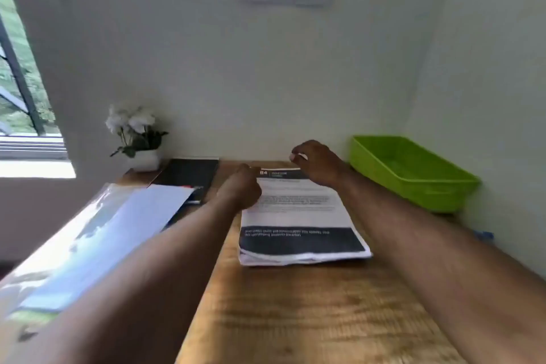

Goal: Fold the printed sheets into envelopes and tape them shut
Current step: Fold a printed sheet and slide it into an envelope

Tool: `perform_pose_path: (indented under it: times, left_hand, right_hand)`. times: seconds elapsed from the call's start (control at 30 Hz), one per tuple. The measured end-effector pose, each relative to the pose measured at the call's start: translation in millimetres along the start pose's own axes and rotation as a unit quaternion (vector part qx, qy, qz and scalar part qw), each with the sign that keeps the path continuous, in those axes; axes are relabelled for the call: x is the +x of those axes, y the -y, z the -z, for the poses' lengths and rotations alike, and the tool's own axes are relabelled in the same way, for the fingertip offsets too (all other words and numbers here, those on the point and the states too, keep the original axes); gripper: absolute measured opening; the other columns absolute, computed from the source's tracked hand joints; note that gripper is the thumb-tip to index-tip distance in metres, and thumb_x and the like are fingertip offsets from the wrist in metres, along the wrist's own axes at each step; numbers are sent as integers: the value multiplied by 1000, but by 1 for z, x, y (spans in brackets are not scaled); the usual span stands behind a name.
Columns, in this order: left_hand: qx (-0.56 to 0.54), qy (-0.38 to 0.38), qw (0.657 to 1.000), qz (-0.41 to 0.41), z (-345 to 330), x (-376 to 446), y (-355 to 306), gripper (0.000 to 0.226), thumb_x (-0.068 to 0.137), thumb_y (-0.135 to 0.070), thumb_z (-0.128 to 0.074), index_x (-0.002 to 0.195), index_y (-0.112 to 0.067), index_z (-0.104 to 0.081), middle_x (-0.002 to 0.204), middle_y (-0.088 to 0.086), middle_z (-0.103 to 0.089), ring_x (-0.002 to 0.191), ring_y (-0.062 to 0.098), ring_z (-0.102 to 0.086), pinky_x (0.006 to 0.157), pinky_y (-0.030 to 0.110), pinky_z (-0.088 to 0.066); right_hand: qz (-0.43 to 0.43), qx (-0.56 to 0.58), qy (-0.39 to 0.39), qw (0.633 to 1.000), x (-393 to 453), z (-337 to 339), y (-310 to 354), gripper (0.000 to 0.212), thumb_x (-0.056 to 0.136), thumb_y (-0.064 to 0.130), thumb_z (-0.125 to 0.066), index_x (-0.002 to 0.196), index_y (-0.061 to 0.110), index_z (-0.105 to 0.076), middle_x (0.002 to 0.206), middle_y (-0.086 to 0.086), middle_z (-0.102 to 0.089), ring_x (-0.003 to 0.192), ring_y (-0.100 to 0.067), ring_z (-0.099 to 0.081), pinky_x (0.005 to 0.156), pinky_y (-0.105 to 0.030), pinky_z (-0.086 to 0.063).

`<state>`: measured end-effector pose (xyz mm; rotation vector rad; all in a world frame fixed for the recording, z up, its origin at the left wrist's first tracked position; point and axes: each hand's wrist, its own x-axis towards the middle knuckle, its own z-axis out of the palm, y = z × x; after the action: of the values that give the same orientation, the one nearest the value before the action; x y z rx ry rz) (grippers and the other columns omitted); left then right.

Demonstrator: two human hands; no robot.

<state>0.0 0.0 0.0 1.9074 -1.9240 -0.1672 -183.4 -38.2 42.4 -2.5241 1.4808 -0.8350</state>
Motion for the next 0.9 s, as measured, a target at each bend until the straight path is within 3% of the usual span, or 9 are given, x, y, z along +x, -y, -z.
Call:
perform_pose_path:
  times: [0.13, 0.23, 0.33, 0.47, 0.57, 0.67, 0.77, 0.83, 0.9]
  left_hand:
    - [-36, 6, 998, 48, -15, -26, 4, 46, 91, -8, -46, 136, -13, -53, 140, 14, -53, 128, 31, -49, 106, 33, -39]
    - [-84, -24, 994, 70, -12, -20, 5, 29, 93, -16, -50, 114, -8, -68, 122, 15, -65, 112, 32, -59, 91, 33, -47]
    - [-109, -61, 987, 104, -6, -3, 12, 29, 93, -29, -55, 89, -5, -71, 93, 12, -71, 84, 28, -64, 65, 28, -44]
    - [-134, -95, 978, 132, -9, 3, 18, 26, 88, -35, -65, 81, -10, -70, 77, 3, -63, 70, 19, -55, 51, 27, -32]
    - [-122, -79, 982, 117, -14, 7, 23, 22, 84, -38, -70, 94, -19, -69, 92, 0, -66, 80, 17, -58, 61, 25, -37]
    - [-29, -65, 992, 101, -16, 11, 22, 35, 88, -42, -60, 121, -29, -60, 126, 4, -59, 118, 27, -52, 88, 34, -38]
    - [25, 8, 993, 114, -20, 16, 21, 66, 93, -39, -47, 152, -33, -18, 156, 9, -27, 144, 32, -21, 112, 50, -19]
    - [17, 26, 993, 110, -21, 16, 21, 77, 93, -35, -46, 153, -37, 3, 159, 8, -20, 145, 32, -16, 114, 52, -14]
    - [3, 12, 995, 97, -20, 15, 23, 85, 91, -32, -49, 151, -40, 9, 159, 8, -20, 145, 31, -19, 114, 53, -15]
  right_hand:
    - [-61, 26, 15, 998, -30, -11, -11, 23, 94, 29, -50, 99, 16, -69, 116, -13, -61, 111, -28, -56, 92, -34, -43]
    - [-61, 28, 37, 997, -32, -24, -25, 19, 94, 31, -50, 85, 18, -61, 105, -11, -62, 101, -28, -58, 78, -30, -40]
    - [-79, 52, 21, 995, -21, -27, -45, 16, 93, 19, -55, 101, 14, -67, 114, -6, -59, 109, -21, -55, 88, -26, -37]
    - [-105, 77, -38, 991, -6, -30, -81, 31, 89, 10, -60, 119, 8, -64, 124, -12, -61, 117, -25, -55, 94, -21, -36]
    - [-145, 155, -41, 976, -2, -35, -99, 34, 87, 4, -63, 121, 6, -61, 112, -7, -64, 102, -18, -59, 80, -17, -43]
    - [-193, 269, -84, 940, 4, -37, -107, 41, 80, -4, -68, 120, 4, -61, 104, -8, -62, 94, -15, -56, 66, -9, -46]
    - [-189, 311, -113, 925, 7, -43, -111, 51, 72, -13, -70, 119, 3, -60, 100, -10, -62, 89, -16, -57, 65, -8, -47]
    - [-184, 298, -135, 927, 6, -44, -110, 55, 69, -14, -71, 119, 6, -61, 92, -7, -60, 81, -13, -56, 62, -5, -45]
    - [-175, 274, -158, 932, 5, -41, -108, 49, 70, -12, -72, 115, 6, -64, 84, -6, -58, 75, -12, -54, 63, -12, -46]
